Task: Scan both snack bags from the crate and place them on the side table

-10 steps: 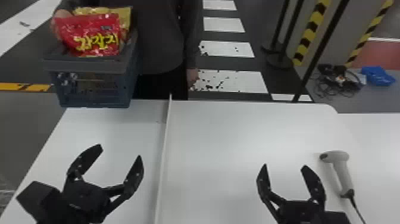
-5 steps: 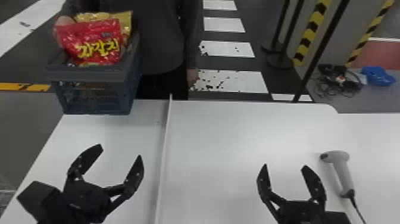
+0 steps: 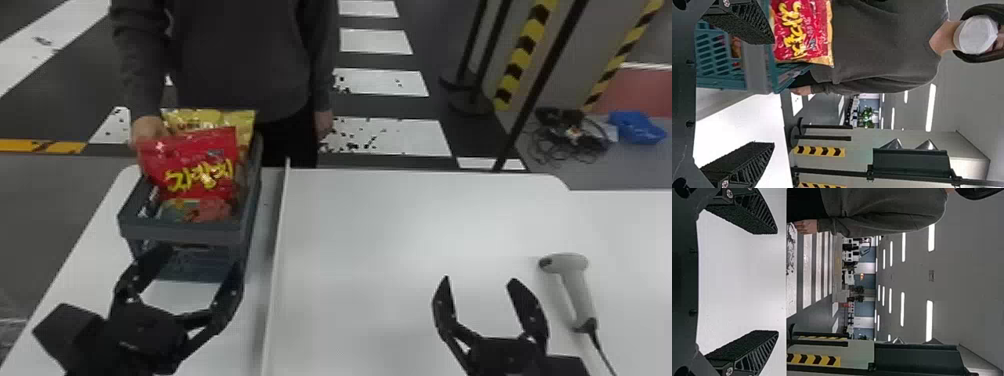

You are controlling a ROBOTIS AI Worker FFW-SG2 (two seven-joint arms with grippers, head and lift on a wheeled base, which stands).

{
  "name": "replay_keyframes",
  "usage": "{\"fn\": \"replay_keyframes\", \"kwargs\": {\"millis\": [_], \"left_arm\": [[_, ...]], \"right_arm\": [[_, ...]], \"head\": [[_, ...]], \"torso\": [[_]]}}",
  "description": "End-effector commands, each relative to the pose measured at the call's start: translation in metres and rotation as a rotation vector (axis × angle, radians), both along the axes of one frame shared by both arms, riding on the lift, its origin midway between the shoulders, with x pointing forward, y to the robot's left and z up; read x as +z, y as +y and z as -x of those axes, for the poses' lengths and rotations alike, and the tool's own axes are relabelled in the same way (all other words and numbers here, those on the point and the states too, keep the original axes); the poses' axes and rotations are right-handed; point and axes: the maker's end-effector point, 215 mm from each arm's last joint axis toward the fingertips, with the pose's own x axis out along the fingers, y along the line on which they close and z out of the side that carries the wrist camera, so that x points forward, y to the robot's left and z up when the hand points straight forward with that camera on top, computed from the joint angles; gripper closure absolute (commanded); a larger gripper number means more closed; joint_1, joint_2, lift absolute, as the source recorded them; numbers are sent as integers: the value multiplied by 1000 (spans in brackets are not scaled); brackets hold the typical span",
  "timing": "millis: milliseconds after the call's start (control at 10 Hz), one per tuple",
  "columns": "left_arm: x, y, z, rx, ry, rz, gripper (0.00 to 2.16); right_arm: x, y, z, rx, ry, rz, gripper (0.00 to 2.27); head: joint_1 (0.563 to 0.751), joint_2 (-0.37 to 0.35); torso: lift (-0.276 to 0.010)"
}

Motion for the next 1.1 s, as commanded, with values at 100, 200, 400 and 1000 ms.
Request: {"fn": "replay_keyframes", "kwargs": {"millis": [100, 200, 400, 1000], "left_arm": [[-1, 0, 0, -2, 9, 5, 66], [-1, 1, 0, -3, 14, 11, 53], [-2, 1, 0, -13, 20, 13, 63], [12, 51, -15, 48, -8, 42, 66]], "right_arm": [[0, 0, 0, 0, 0, -1, 83], [-1, 0, 0, -1, 1, -2, 83], [-2, 0, 0, 0, 5, 0, 83], [-5, 1, 0, 2, 17, 2, 83]], "head": [[695, -58], [695, -58], [695, -58], [695, -20]], "torso": [[-95], [-95], [-95], [-95]]}}
